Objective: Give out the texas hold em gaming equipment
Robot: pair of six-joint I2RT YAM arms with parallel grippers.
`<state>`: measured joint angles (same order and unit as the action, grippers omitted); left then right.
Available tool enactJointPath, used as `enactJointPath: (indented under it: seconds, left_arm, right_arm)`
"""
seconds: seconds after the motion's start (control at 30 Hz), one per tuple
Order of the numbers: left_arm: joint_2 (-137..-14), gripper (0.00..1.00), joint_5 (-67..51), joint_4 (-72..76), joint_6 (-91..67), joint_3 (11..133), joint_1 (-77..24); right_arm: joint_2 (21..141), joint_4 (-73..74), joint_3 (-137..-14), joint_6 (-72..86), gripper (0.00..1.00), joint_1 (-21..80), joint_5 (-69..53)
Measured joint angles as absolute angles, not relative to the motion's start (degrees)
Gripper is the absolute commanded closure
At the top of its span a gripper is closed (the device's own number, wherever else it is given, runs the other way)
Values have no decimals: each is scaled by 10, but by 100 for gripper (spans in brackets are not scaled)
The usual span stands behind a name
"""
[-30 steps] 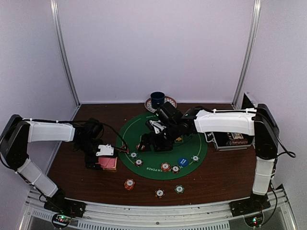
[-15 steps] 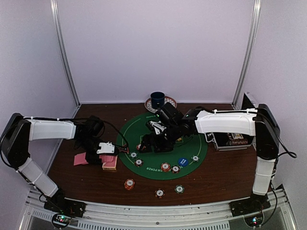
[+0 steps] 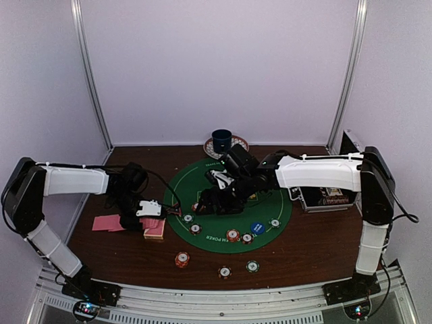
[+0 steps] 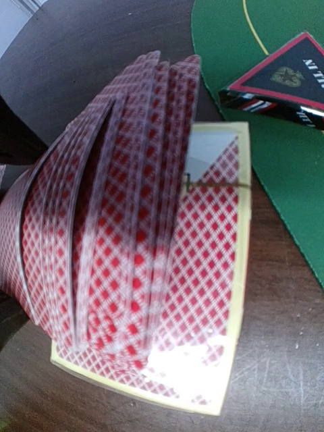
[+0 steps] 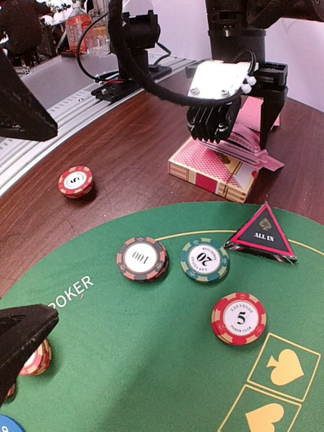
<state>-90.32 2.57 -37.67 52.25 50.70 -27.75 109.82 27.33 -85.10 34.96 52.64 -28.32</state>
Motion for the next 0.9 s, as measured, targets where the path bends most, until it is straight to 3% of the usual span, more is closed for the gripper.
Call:
enactJointPath:
  seconds: [0.23,0.9]
  left_arm:
    - [-904,100,28,-386,523,512,-277]
    - [-907,100,21,-434,504,549,-294]
  right_arm:
    - [1098,269,-851,354,15,526,-287]
    - [1168,53,-802,512,29,496,-409]
